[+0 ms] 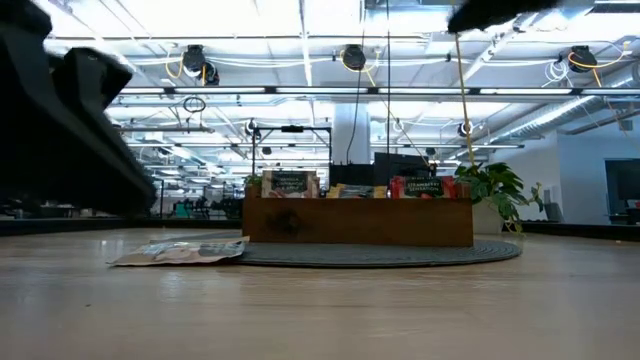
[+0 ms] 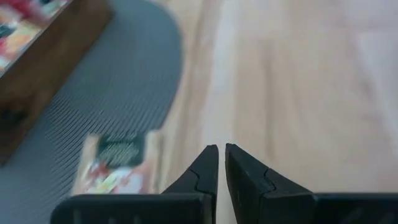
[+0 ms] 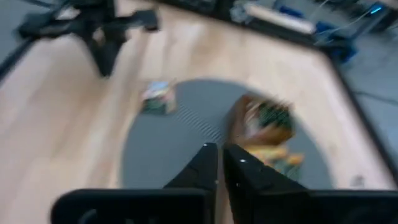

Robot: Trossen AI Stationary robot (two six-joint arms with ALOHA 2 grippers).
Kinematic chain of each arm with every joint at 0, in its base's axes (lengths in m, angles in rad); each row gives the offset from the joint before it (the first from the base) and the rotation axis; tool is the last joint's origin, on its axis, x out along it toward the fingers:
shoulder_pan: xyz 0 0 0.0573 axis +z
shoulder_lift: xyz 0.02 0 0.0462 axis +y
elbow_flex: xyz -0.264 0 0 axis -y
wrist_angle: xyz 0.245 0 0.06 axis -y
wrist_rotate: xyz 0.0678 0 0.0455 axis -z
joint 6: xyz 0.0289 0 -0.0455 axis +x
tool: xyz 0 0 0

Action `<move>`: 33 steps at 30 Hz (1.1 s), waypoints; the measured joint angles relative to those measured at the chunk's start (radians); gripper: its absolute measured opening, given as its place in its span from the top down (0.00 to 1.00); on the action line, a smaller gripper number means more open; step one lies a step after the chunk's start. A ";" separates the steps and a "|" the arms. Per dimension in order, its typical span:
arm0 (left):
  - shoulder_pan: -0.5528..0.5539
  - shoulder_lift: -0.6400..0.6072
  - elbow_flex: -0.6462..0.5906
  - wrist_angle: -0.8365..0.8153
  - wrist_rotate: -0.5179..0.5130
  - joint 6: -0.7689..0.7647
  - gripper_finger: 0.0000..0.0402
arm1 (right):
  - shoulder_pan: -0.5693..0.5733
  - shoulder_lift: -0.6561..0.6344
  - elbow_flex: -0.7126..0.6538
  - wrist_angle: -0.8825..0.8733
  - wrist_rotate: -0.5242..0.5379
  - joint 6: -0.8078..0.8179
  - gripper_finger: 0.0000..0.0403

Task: Pick & Place Tea
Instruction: Put the red tea bag into the right compartment of the wooden organizer

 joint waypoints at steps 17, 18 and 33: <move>0.261 -0.022 0.176 0.106 0.358 0.620 0.97 | 0.263 0.042 -0.340 0.405 -0.441 0.342 1.00; 0.278 -0.025 0.203 0.080 0.374 0.645 0.96 | 0.269 0.072 -0.339 0.416 -0.458 0.346 1.00; 0.340 -0.025 0.227 0.029 0.445 0.537 0.93 | 0.252 0.481 -0.239 0.684 -0.634 0.311 1.00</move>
